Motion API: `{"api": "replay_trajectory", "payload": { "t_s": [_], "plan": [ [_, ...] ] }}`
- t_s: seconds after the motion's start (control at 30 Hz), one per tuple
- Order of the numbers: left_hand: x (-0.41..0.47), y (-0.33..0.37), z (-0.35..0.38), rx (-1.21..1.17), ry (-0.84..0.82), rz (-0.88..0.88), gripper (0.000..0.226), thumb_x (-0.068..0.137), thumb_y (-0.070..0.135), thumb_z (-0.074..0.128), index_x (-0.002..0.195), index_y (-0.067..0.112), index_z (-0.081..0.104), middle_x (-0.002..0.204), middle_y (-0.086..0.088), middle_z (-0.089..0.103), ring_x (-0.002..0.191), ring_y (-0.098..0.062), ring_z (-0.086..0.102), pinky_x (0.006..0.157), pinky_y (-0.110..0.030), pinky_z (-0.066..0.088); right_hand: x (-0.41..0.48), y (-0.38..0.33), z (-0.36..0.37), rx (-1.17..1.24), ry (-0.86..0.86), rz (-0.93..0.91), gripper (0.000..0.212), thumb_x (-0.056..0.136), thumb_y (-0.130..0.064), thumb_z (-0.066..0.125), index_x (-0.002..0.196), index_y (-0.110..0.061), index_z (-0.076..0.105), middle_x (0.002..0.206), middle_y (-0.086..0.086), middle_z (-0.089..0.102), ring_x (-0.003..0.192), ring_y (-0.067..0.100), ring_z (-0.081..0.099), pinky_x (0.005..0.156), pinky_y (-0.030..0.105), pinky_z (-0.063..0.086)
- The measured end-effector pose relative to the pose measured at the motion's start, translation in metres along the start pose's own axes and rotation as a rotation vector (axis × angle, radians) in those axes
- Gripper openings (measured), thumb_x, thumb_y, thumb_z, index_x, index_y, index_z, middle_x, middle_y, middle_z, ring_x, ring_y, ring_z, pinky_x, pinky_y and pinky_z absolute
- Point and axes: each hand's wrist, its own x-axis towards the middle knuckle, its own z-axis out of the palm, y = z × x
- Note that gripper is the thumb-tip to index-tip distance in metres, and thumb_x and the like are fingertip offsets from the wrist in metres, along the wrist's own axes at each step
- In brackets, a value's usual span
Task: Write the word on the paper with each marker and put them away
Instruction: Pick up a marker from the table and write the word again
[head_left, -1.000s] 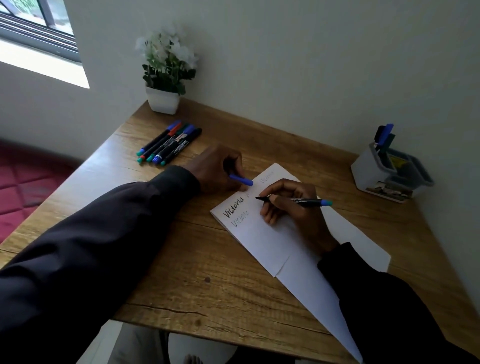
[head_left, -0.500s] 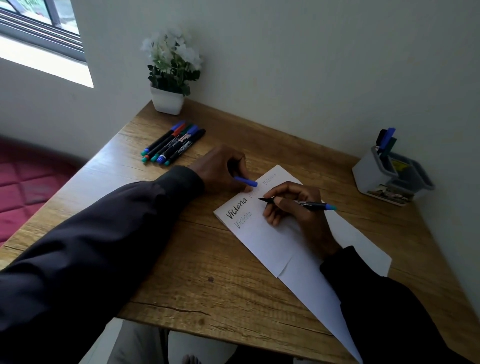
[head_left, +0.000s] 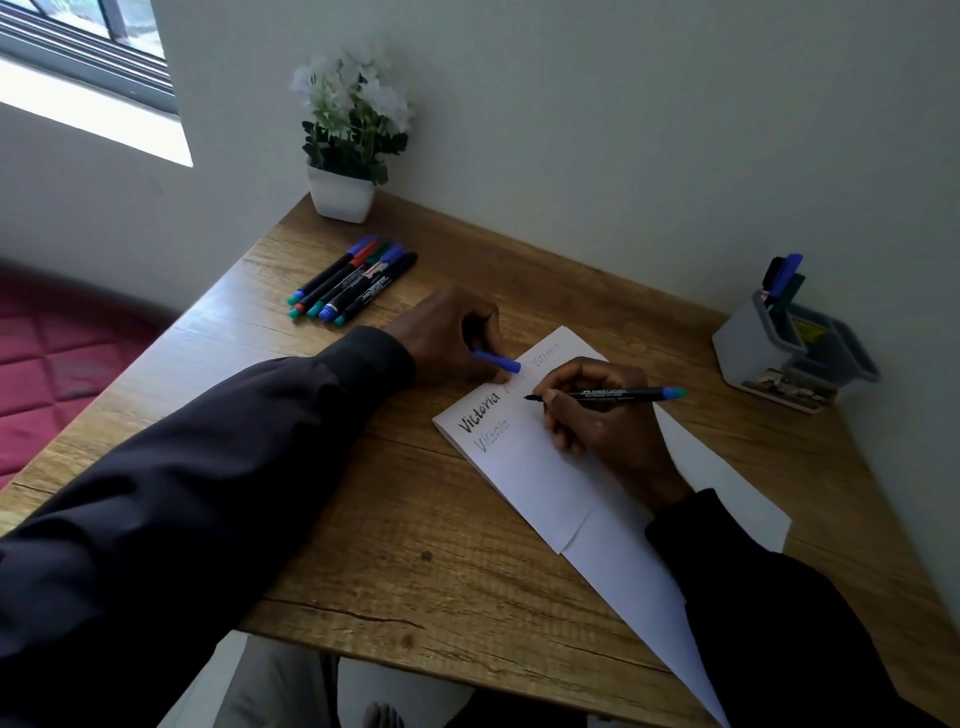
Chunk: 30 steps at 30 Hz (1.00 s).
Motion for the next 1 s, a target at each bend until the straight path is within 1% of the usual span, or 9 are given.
{"api": "replay_trajectory", "payload": {
  "t_s": [0.13,0.23,0.33,0.4,0.47,0.57,0.7,0.93,1.0],
  "plan": [
    [0.0001,0.0000,-0.0002,-0.007,-0.006,-0.001,0.018,0.078,0.019,0.081,0.085,0.016,0.065,0.088,0.005,0.069,0.081,-0.007,0.064,0.069,-0.019,0.051,-0.0007,0.0015,0.0023,-0.029,-0.009,-0.023,0.003,0.093,0.000,0.069,0.095,0.000,0.068,0.073,0.011,0.072,0.053,0.021,0.067,0.049,0.020,0.051],
    [0.0004,0.0002,-0.0001,-0.007,-0.008,-0.009,0.019,0.078,0.020,0.081,0.087,0.013,0.065,0.087,0.006,0.069,0.078,-0.004,0.064,0.065,-0.014,0.050,-0.0008,0.0021,0.0026,-0.057,-0.012,-0.041,0.004,0.092,-0.003,0.071,0.095,-0.002,0.068,0.076,0.011,0.073,0.055,0.020,0.068,0.051,0.020,0.052],
    [0.0005,-0.0002,-0.0005,-0.009,-0.002,-0.004,0.020,0.078,0.021,0.081,0.087,0.012,0.066,0.086,0.006,0.068,0.076,0.000,0.062,0.063,-0.008,0.048,-0.0023,-0.0013,0.0032,-0.039,-0.018,-0.038,0.003,0.092,-0.004,0.071,0.092,-0.002,0.068,0.074,0.011,0.073,0.053,0.022,0.068,0.048,0.022,0.052],
    [0.0007,-0.0006,-0.0002,-0.009,0.008,-0.004,0.021,0.077,0.022,0.082,0.087,0.012,0.066,0.086,0.006,0.068,0.078,-0.001,0.062,0.063,-0.006,0.048,-0.0037,-0.0025,0.0040,-0.014,-0.022,-0.034,0.005,0.092,-0.003,0.071,0.088,-0.001,0.068,0.070,0.011,0.072,0.050,0.026,0.067,0.045,0.026,0.052],
    [0.0009,-0.0008,0.0004,-0.011,0.012,-0.005,0.022,0.077,0.022,0.082,0.087,0.011,0.067,0.086,0.006,0.068,0.078,-0.003,0.062,0.063,-0.006,0.048,-0.0041,-0.0018,0.0049,-0.009,-0.003,-0.025,0.008,0.092,-0.002,0.071,0.085,0.000,0.068,0.068,0.010,0.071,0.048,0.027,0.066,0.042,0.028,0.052],
    [0.0014,-0.0011,0.0005,-0.007,0.005,0.006,0.022,0.076,0.020,0.082,0.088,0.010,0.067,0.087,0.004,0.069,0.079,-0.005,0.063,0.063,-0.006,0.048,-0.0045,-0.0008,0.0060,-0.022,0.006,-0.026,0.009,0.092,-0.003,0.072,0.083,-0.003,0.068,0.067,0.009,0.071,0.047,0.025,0.066,0.043,0.026,0.052],
    [0.0014,-0.0011,0.0002,0.013,0.006,0.003,0.021,0.076,0.021,0.082,0.087,0.012,0.067,0.088,0.005,0.069,0.080,-0.008,0.064,0.064,-0.007,0.049,-0.0038,-0.0005,0.0058,0.009,0.002,-0.015,0.011,0.092,-0.004,0.071,0.083,-0.004,0.068,0.067,0.010,0.071,0.046,0.027,0.065,0.042,0.026,0.050],
    [0.0013,-0.0004,-0.0001,0.021,-0.006,0.007,0.020,0.077,0.020,0.081,0.089,0.011,0.067,0.089,0.004,0.069,0.082,-0.009,0.065,0.070,-0.017,0.054,-0.0029,-0.0001,0.0051,-0.010,-0.024,-0.008,0.010,0.093,-0.005,0.071,0.084,-0.001,0.067,0.067,0.008,0.071,0.047,0.024,0.065,0.043,0.025,0.052],
    [0.0010,-0.0001,-0.0002,0.009,-0.012,0.007,0.020,0.078,0.018,0.081,0.089,0.011,0.066,0.089,0.004,0.069,0.082,-0.006,0.064,0.068,-0.013,0.052,-0.0027,-0.0001,0.0053,-0.019,-0.025,-0.003,0.011,0.093,-0.005,0.071,0.083,-0.002,0.068,0.066,0.006,0.070,0.047,0.022,0.065,0.044,0.024,0.052]
  ]
}}
